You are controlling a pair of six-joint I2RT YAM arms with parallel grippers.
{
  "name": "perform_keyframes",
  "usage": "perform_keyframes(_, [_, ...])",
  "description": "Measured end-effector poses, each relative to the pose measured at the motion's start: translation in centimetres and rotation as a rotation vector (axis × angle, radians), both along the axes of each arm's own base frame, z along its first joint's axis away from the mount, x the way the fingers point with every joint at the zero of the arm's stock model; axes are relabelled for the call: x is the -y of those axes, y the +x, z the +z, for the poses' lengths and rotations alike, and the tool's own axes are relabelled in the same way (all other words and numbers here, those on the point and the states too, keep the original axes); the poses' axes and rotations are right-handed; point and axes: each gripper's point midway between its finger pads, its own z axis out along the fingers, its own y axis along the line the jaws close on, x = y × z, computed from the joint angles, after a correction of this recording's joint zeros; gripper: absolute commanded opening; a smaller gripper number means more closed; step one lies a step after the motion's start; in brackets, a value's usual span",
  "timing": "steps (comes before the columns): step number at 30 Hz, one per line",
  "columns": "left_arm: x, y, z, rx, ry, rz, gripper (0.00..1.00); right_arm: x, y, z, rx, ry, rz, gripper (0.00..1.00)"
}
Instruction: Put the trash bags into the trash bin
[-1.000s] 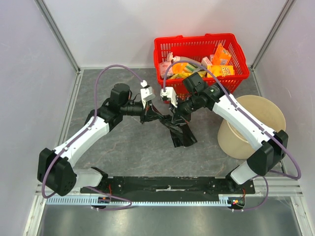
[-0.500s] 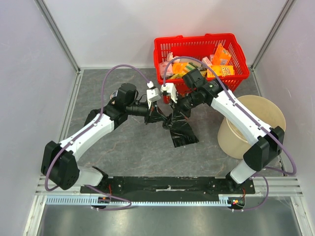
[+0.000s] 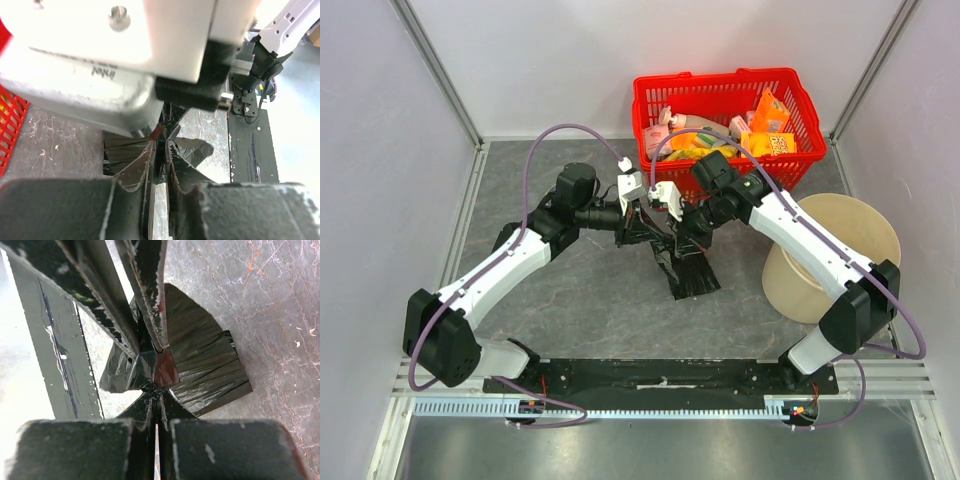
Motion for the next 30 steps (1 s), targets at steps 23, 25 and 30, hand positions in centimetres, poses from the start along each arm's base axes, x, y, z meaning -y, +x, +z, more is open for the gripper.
perform_keyframes(23, [-0.8, 1.3, 0.2, 0.027, 0.000, 0.072, 0.02, 0.5, -1.3, 1.7, 0.009, 0.026, 0.023, 0.10])
perform_keyframes(25, [-0.9, 1.2, -0.1, 0.029, 0.004, 0.071, 0.02, 0.4, -1.5, 1.9, 0.004, 0.033, 0.026, 0.05])
perform_keyframes(30, [-1.0, 1.0, -0.6, 0.039, 0.014, 0.064, 0.02, 0.3, -1.5, 2.2, 0.004, 0.041, 0.030, 0.00])
